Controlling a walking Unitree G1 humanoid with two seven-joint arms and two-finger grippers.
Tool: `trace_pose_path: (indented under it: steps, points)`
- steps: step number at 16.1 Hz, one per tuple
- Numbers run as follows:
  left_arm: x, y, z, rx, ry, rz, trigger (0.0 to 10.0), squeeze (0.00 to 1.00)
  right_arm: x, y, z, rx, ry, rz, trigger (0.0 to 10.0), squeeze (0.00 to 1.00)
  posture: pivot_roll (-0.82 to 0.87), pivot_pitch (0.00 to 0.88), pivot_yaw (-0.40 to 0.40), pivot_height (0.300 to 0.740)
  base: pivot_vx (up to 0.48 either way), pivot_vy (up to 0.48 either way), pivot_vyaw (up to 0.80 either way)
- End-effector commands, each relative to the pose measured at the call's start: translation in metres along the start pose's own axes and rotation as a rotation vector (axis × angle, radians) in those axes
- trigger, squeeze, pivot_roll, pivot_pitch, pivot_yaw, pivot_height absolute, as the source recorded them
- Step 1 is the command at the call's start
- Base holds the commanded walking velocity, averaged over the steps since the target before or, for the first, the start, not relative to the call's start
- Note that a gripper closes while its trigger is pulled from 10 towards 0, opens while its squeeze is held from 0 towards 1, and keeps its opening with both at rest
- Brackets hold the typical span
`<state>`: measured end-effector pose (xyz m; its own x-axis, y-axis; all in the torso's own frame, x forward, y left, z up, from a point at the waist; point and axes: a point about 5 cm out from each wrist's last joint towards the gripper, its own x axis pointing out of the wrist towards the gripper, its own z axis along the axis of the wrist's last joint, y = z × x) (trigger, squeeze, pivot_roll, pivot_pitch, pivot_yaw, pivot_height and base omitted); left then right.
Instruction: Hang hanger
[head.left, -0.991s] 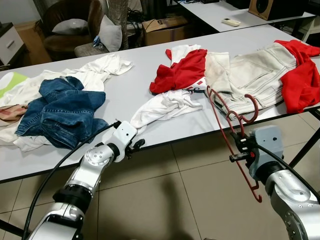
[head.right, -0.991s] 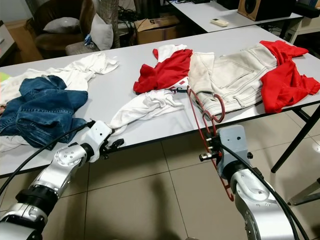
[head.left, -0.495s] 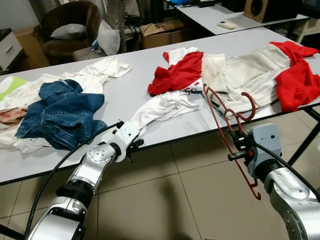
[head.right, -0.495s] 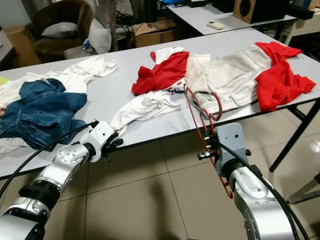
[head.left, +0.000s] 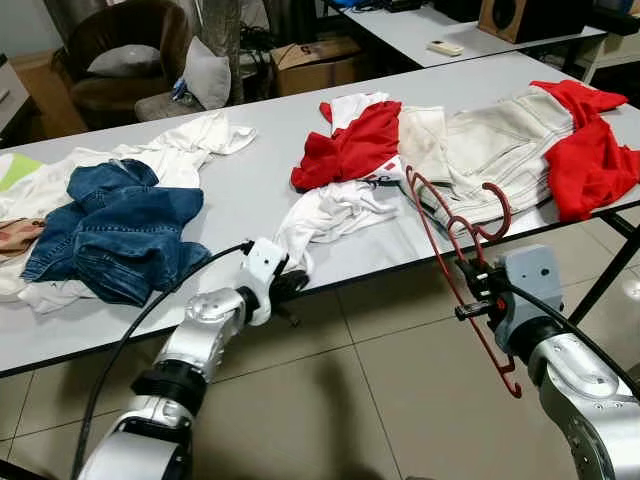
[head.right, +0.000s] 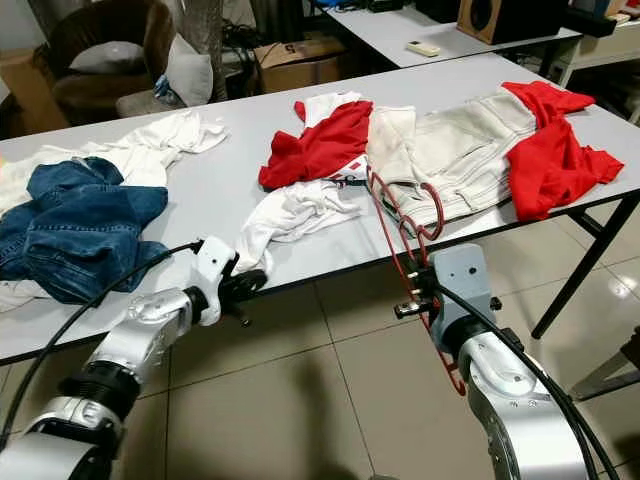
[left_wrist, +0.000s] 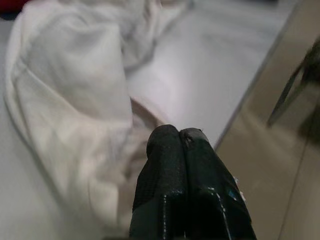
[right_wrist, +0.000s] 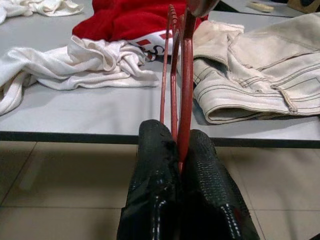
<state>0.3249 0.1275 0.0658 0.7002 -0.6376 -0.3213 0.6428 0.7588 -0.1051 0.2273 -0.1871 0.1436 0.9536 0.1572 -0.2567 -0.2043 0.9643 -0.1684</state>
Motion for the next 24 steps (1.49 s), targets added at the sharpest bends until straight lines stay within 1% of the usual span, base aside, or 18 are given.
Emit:
trace_pose_path:
  steps: [1, 3, 4, 5, 6, 7, 9, 11, 12, 13, 14, 15, 16, 17, 18, 20, 22, 24]
  points:
    - [-0.002, 0.008, 0.015, -0.015, -0.056, 0.019, 0.0, 0.00, -0.002, 0.003, 0.001, -0.014, 0.001, 0.023, 10.0, 0.00, -0.19, 0.000, 0.113, 0.740, 0.000, 0.000, 0.00]
    - [-0.002, 0.013, 0.028, -0.030, -0.117, 0.045, 0.0, 0.00, -0.002, 0.001, 0.000, -0.017, 0.004, 0.019, 10.0, 0.00, -0.19, 0.000, 0.116, 0.740, 0.000, 0.000, 0.00]
    - [-0.002, 0.014, 0.043, -0.077, -0.197, 0.052, 0.0, 0.00, -0.002, 0.000, 0.000, -0.018, 0.002, 0.018, 10.0, 0.00, -0.19, 0.000, 0.119, 0.740, 0.000, 0.000, 0.00]
    - [-0.003, 0.016, 0.059, -0.093, -0.263, 0.056, 0.0, 0.00, -0.002, 0.001, 0.001, -0.020, -0.006, 0.026, 10.0, 0.00, -0.19, 0.000, 0.121, 0.740, 0.000, 0.000, 0.00]
    - [-0.003, 0.017, 0.066, -0.091, -0.289, 0.056, 0.0, 0.00, -0.002, 0.001, 0.002, -0.021, -0.009, 0.030, 10.0, 0.00, -0.19, 0.000, 0.122, 0.740, 0.000, 0.000, 0.00]
    - [-0.005, 0.021, 0.099, -0.086, -0.409, 0.054, 0.0, 0.00, -0.004, 0.001, 0.002, -0.026, -0.021, 0.049, 10.0, 0.00, -0.19, 0.000, 0.127, 0.740, 0.000, 0.000, 0.00]
    - [-0.012, 0.026, 0.137, -0.064, -0.537, 0.063, 0.0, 0.00, -0.005, 0.001, 0.003, -0.028, -0.031, 0.062, 10.0, 0.00, -0.19, 0.000, 0.135, 0.740, 0.000, 0.000, 0.00]
    - [-0.022, 0.027, 0.165, -0.064, -0.643, 0.044, 0.0, 0.00, -0.007, 0.001, 0.005, -0.021, -0.051, 0.081, 10.0, 0.00, -0.19, 0.000, 0.142, 0.740, 0.000, 0.000, 0.00]
    - [-0.025, 0.025, 0.172, -0.006, -0.629, 0.028, 0.0, 0.00, -0.008, 0.002, 0.006, -0.026, -0.059, 0.096, 10.0, 0.00, -0.19, 0.000, 0.142, 0.740, 0.000, 0.000, 0.00]
    - [-0.020, 0.022, 0.148, 0.182, -0.437, 0.015, 0.0, 0.00, -0.008, 0.003, 0.005, -0.029, -0.056, 0.096, 10.0, 0.00, -0.19, 0.000, 0.147, 0.740, 0.000, 0.000, 0.00]
    - [-0.018, 0.021, 0.129, 0.285, -0.325, 0.011, 2.8, 0.00, -0.008, 0.003, 0.004, -0.031, -0.053, 0.092, 10.0, 0.00, -0.19, 0.000, 0.147, 0.740, 0.000, 0.000, 0.00]
    - [-0.017, 0.021, 0.121, 0.290, -0.295, 0.013, 6.9, 0.00, -0.008, 0.003, 0.003, -0.032, -0.052, 0.090, 10.0, 0.00, -0.19, 0.000, 0.148, 0.740, 0.000, 0.000, 0.00]
    - [-0.018, 0.016, 0.103, 0.324, -0.227, -0.027, 10.0, 0.00, -0.009, 0.003, 0.003, -0.029, -0.049, 0.087, 10.0, 0.00, -0.19, 0.000, 0.146, 0.740, 0.000, 0.000, 0.00]
    - [-0.022, 0.010, 0.084, 0.349, -0.145, -0.108, 10.0, 1.00, -0.009, 0.003, 0.003, -0.030, -0.048, 0.089, 10.0, 0.00, -0.19, 0.000, 0.145, 0.740, 0.000, 0.000, 0.00]
    - [-0.027, 0.005, 0.062, 0.370, -0.047, -0.176, 10.0, 1.00, -0.009, 0.003, 0.002, -0.036, -0.042, 0.095, 10.0, 0.00, -0.19, 0.000, 0.140, 0.740, 0.000, 0.000, 0.00]
    - [-0.030, 0.001, 0.038, 0.373, 0.048, -0.213, 10.0, 1.00, -0.007, 0.004, 0.001, -0.045, -0.033, 0.111, 10.0, 0.00, -0.18, 0.000, 0.122, 0.740, 0.000, 0.000, 0.00]
    - [-0.029, -0.001, 0.024, 0.363, 0.107, -0.205, 10.0, 1.00, -0.005, 0.007, 0.002, -0.057, -0.029, 0.132, 10.0, 0.00, -0.18, 0.000, 0.113, 0.740, 0.000, 0.000, 0.00]
    - [-0.027, 0.002, 0.019, 0.374, 0.110, -0.121, 10.0, 1.00, -0.004, 0.008, 0.003, -0.061, -0.028, 0.141, 10.0, 0.00, -0.18, 0.000, 0.102, 0.740, 0.000, 0.000, 0.00]
